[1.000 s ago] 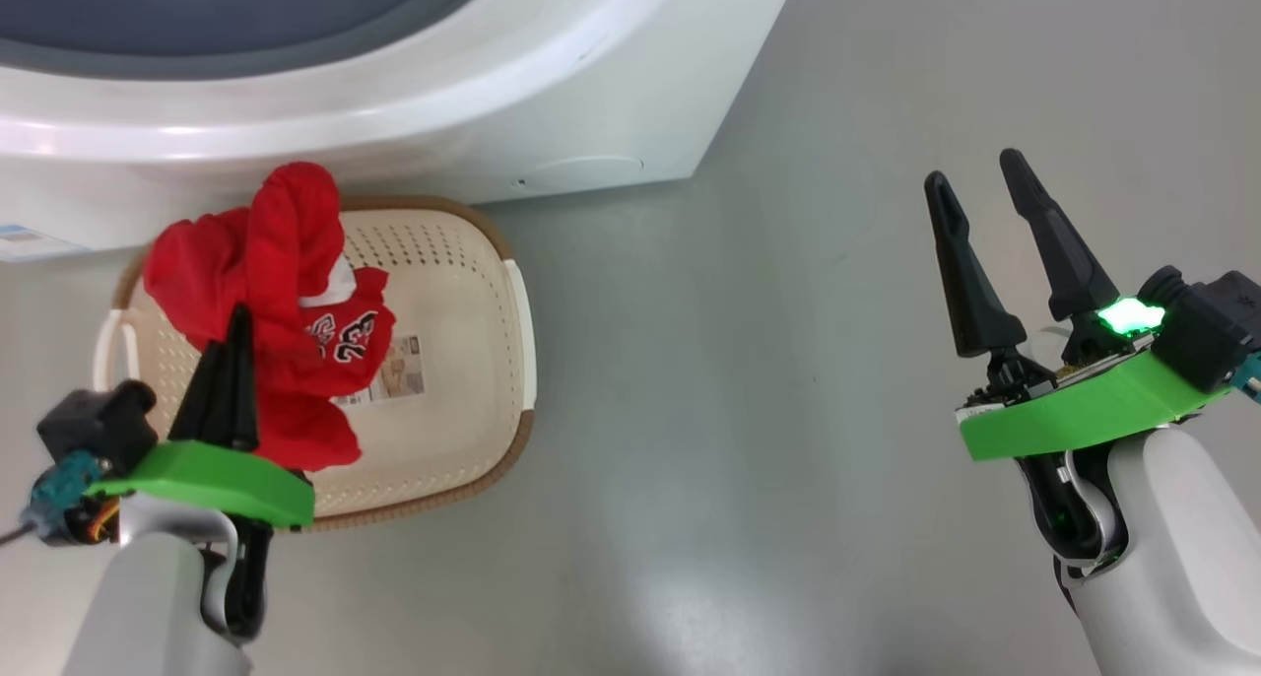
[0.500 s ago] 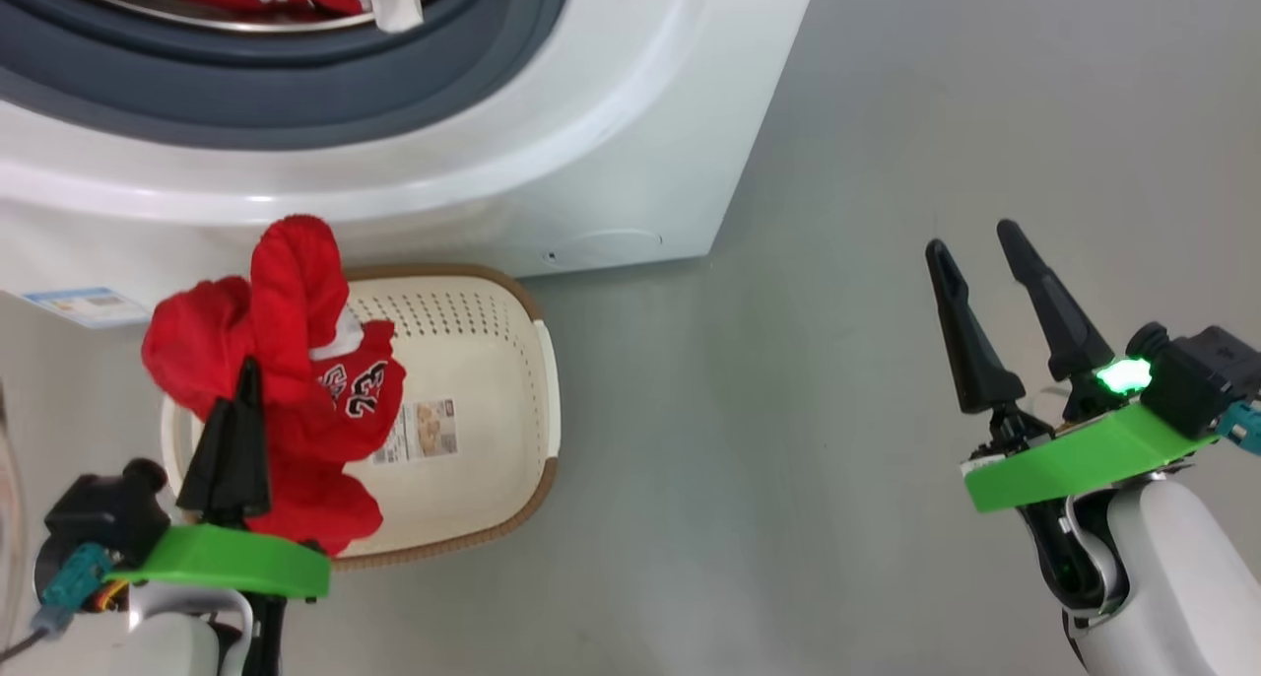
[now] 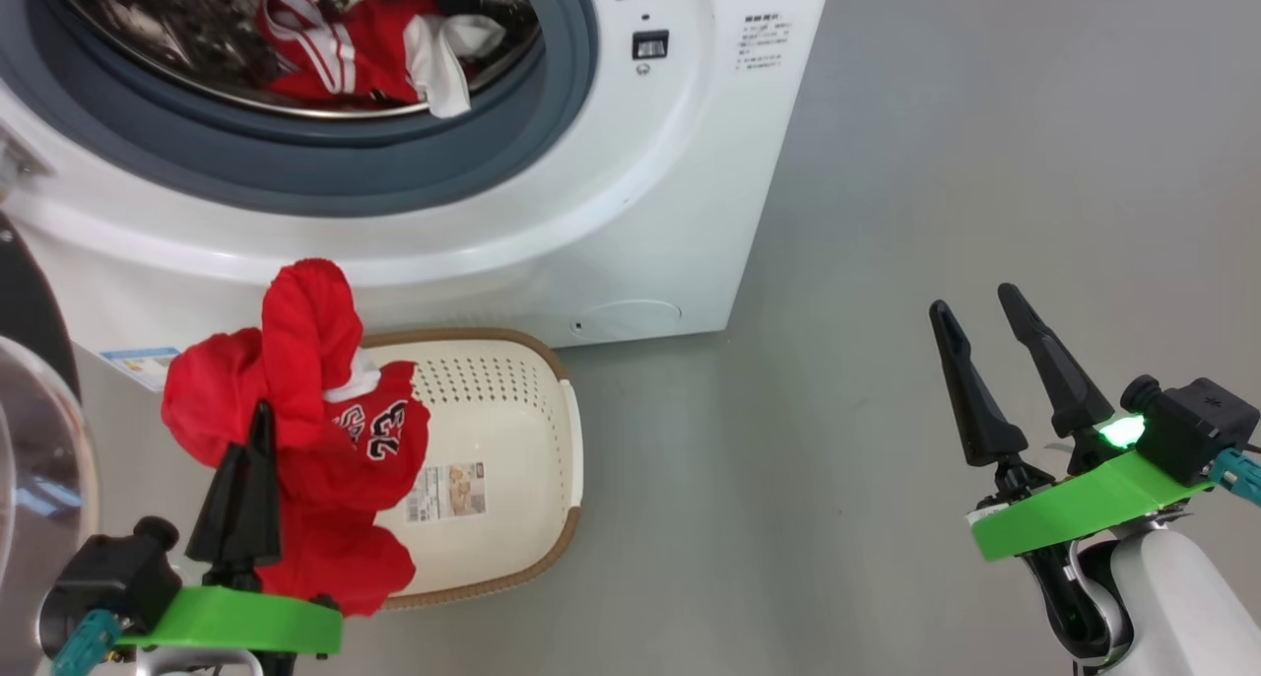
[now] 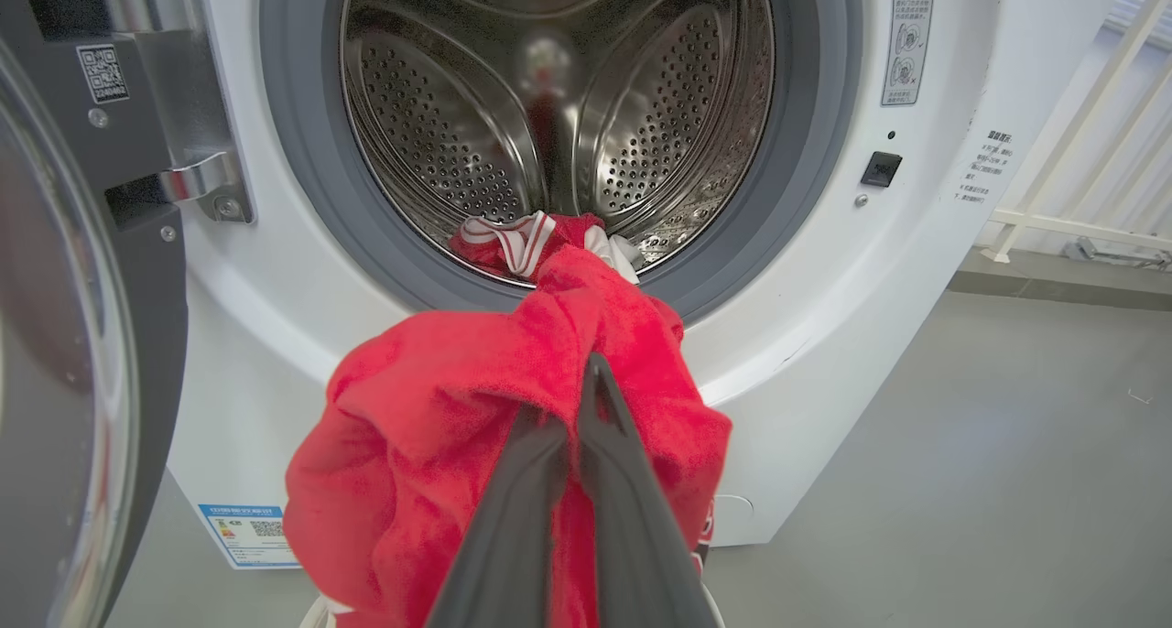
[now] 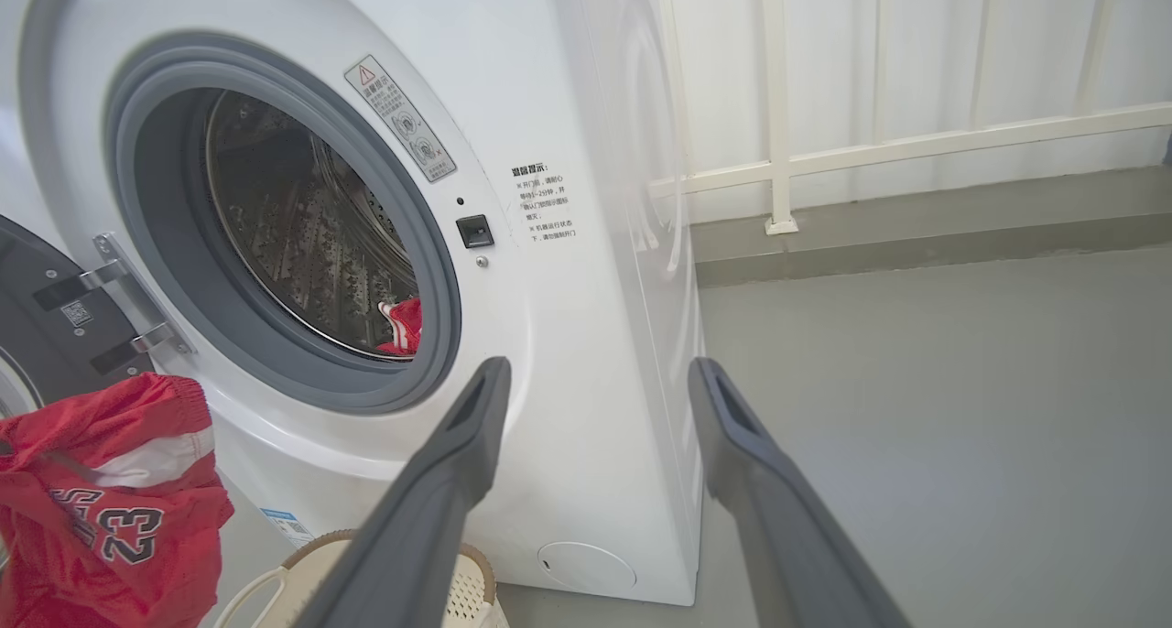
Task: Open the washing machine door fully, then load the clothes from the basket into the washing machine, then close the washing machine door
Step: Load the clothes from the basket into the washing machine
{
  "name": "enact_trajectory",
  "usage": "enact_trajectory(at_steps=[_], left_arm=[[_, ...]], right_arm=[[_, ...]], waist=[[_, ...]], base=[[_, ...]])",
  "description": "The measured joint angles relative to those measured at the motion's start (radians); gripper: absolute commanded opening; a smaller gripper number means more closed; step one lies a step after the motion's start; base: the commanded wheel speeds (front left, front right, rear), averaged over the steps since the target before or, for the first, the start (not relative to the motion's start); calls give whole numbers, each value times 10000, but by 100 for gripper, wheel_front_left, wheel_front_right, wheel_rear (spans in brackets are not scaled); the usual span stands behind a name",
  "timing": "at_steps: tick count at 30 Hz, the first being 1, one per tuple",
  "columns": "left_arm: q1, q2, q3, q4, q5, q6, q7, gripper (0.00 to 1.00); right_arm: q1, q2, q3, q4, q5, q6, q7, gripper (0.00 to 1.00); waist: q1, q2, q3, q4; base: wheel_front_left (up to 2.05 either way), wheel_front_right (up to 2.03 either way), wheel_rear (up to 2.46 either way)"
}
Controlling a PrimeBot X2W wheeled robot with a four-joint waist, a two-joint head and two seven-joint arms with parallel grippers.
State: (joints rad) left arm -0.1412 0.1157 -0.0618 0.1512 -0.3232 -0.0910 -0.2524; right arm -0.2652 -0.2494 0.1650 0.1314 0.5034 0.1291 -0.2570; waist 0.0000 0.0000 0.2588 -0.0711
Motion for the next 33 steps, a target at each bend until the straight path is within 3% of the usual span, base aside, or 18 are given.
enact_trajectory(at_steps=[8,33], left_arm=[[518,-196,107,-775,345,0,-2,0],[766,-489,349,-800,493,-102,-2,0]], right_arm=[[354,-88,-96,31,8,0,0,100],[641,-194,-59,56,8,0,0,100]], waist=[[0,0,-665,191],[0,0,-1137,277]], base=[[0,0,0],[0,0,0]])
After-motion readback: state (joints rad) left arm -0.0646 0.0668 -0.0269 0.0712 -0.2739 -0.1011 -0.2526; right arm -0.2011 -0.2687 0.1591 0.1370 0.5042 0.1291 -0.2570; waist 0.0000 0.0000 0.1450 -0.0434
